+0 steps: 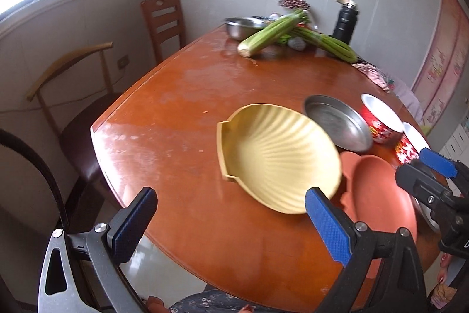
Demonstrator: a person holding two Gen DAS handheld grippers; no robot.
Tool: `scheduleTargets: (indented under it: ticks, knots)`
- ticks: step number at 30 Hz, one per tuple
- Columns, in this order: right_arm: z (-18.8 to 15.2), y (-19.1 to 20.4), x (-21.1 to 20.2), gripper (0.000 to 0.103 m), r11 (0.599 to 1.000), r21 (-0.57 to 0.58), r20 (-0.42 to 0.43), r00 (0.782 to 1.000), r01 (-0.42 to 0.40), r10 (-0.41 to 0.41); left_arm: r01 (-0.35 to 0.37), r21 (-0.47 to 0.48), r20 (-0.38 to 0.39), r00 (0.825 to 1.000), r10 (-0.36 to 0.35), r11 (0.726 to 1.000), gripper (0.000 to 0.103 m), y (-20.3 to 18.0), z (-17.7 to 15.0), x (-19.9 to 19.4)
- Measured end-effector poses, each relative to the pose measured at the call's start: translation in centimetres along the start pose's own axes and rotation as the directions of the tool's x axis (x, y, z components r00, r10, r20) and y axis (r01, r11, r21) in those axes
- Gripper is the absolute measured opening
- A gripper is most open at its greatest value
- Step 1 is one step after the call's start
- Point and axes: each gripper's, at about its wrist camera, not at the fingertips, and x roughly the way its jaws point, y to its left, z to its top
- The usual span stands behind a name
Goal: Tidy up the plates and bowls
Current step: 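Move the left tool toward the yellow shell-shaped plate, then grasp the yellow shell plate's rim with the left tool and lift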
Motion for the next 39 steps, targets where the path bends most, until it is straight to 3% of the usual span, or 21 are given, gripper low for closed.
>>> scheduleTargets:
  ticks: [9,14,16,18,20,23,28,32,34,39]
  knots:
    - [2.0,1.9,5.5,0.094,0.999,-0.038,-0.097,0.995,-0.016,0.012,0.014,-0.041,-0.061,0.998,-0.017,0.999,0.101,2.5,1.4,2.6]
    - [2.3,2.1,7.6,0.094,0.998,-0.052,-0.146,0.989,-0.024,0.016,0.064,-0.05,-0.099,0.993,-0.068,0.997,0.1,3.0,1.7,4.1]
    - [2.4,1.9,8.3,0.088,0.998,-0.028,-0.162,0.986,-0.047,0.042,0.066,-0.048,-0.105,0.992,-0.071,0.997,0.098,2.9,1.9,4.4]
    - [2.7,2.1,8.9,0.073,0.998,-0.033,-0.168,0.985,-0.05,0.044,0.07,-0.045,-0.106,0.992,-0.074,0.997,0.097,2.8,2.1,4.6]
    - [2.8,2.2,9.3,0.069,0.998,-0.052,-0.173,0.985,-0.035,0.025,0.075,-0.04,-0.107,0.991,-0.079,0.996,0.096,2.7,2.4,4.8]
    - [3.1,2.3,9.5,0.066,0.998,-0.054,-0.175,0.984,-0.035,0.025,0.085,-0.03,-0.111,0.99,-0.087,0.996,0.089,2.5,2.8,5.1]
    - [3.6,2.6,10.1,0.058,0.996,-0.068,-0.183,0.982,-0.052,0.038,0.111,-0.019,-0.138,0.984,-0.112,0.994,0.067,1.9,2.9,5.7]
    - [3.9,2.9,10.9,0.048,0.995,-0.077,-0.206,0.977,-0.062,0.045,0.135,-0.018,-0.139,0.981,-0.136,0.991,0.056,1.7,3.2,5.9]
    - [4.0,3.0,11.3,0.048,0.995,-0.086,-0.211,0.977,-0.055,0.036,0.151,-0.026,-0.152,0.976,-0.153,0.988,0.048,1.7,3.2,6.1]
    - [4.2,3.1,11.9,0.047,0.995,-0.076,-0.217,0.975,-0.061,0.043,0.181,-0.038,-0.174,0.967,-0.184,0.983,0.041,1.6,3.3,6.9]
